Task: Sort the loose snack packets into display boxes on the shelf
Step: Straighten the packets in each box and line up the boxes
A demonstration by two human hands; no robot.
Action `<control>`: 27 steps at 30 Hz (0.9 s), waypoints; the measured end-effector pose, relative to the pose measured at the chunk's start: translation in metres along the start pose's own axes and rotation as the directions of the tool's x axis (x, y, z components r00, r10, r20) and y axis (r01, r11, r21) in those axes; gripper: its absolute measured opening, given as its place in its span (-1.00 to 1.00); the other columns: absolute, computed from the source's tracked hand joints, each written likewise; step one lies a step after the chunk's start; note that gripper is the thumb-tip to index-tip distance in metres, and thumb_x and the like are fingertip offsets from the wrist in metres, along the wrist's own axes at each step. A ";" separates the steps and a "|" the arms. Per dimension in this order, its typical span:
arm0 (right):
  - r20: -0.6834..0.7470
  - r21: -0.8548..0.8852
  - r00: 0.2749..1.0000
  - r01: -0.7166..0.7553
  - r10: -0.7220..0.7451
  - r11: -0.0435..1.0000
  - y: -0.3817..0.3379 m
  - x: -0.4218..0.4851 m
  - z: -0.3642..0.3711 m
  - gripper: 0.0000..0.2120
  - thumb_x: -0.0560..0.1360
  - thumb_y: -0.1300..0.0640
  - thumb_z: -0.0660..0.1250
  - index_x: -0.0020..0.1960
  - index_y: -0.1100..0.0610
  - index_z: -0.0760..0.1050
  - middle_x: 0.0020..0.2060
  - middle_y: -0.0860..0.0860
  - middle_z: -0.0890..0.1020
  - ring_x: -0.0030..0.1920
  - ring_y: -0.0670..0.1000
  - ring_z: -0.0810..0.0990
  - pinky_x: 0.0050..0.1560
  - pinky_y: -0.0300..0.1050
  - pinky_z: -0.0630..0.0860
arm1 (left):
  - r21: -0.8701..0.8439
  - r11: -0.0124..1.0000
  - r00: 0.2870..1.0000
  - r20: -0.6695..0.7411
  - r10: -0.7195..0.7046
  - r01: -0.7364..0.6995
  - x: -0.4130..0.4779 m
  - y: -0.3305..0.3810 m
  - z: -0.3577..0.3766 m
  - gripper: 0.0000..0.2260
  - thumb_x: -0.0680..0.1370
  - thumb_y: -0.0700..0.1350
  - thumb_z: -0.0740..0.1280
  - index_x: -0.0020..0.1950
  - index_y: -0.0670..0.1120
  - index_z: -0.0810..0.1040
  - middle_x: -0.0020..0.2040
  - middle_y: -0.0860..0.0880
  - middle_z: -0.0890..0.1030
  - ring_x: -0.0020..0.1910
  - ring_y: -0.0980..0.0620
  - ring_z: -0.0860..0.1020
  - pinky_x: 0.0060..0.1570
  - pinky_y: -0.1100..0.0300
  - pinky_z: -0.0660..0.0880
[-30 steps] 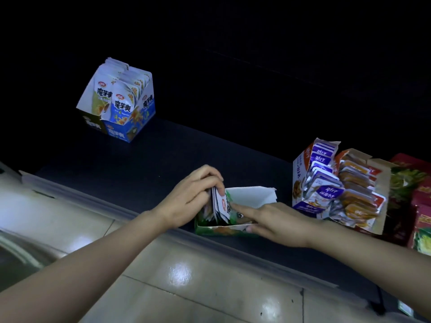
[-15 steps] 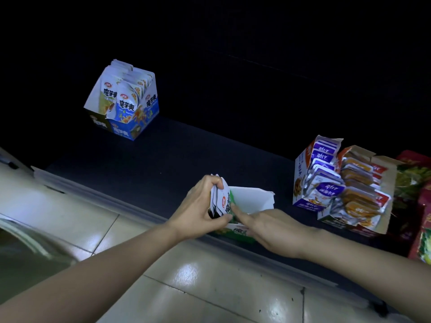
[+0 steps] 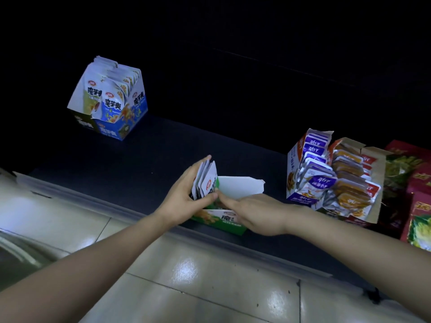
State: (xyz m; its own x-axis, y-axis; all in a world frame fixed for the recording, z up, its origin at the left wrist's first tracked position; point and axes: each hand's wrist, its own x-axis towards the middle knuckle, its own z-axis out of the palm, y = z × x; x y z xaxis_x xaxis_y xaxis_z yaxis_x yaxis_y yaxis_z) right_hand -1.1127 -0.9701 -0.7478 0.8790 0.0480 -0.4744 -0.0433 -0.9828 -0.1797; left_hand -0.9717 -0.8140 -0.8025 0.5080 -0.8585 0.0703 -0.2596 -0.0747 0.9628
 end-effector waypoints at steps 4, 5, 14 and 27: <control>-0.048 0.004 0.999 0.008 -0.008 1.000 0.003 0.010 -0.005 -0.34 0.65 0.12 0.09 0.58 -0.05 -0.25 -0.23 0.05 0.50 -0.18 0.12 0.49 -0.08 0.03 0.49 | 0.047 0.994 0.990 -0.098 0.102 -0.098 0.005 0.004 -0.009 -0.26 0.48 0.01 0.46 0.56 0.17 0.14 0.47 0.17 0.29 0.46 0.19 0.28 0.43 0.06 0.32; -0.058 -0.005 0.998 0.015 -0.016 1.000 0.006 0.011 -0.004 -0.33 0.65 0.12 0.09 0.58 -0.03 -0.26 -0.21 0.08 0.53 -0.17 0.13 0.50 -0.07 0.04 0.49 | 0.106 0.981 0.975 -0.132 0.178 -0.164 0.006 0.009 -0.009 -0.29 0.50 -0.05 0.45 0.56 0.11 0.17 0.47 0.11 0.29 0.47 0.14 0.28 0.43 0.08 0.31; -0.244 -0.219 0.940 0.188 -0.240 0.958 0.019 0.008 0.000 -0.55 0.58 0.02 0.23 0.44 0.07 0.30 0.03 0.06 0.62 0.08 0.11 0.54 0.22 -0.04 0.38 | 0.542 0.720 0.885 0.105 0.453 -0.433 0.015 0.005 -0.016 -0.76 0.50 0.11 0.40 -0.14 -0.04 0.69 0.43 -0.07 0.42 0.52 -0.08 0.21 0.39 0.01 0.33; -0.102 -0.414 0.956 0.211 -0.275 0.886 0.044 0.000 0.001 -0.84 0.49 -0.04 0.23 -0.11 0.01 0.52 -0.24 -0.07 0.64 -0.16 0.01 0.58 0.11 -0.10 0.38 | 0.711 0.446 0.839 0.458 0.293 -0.544 0.017 0.022 -0.041 -0.68 0.34 0.00 0.57 0.06 0.06 0.62 0.25 -0.04 0.50 0.38 -0.11 0.30 -0.44 0.13 0.52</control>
State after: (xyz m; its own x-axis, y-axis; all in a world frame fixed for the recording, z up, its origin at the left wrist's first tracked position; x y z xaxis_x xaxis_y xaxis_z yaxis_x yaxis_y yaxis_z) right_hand -1.1154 -1.0131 -0.7562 0.9007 0.2981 -0.3161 0.3434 -0.9341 0.0975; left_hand -0.9350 -0.8090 -0.7693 -0.0258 -0.9749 0.2214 -0.9759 0.0726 0.2060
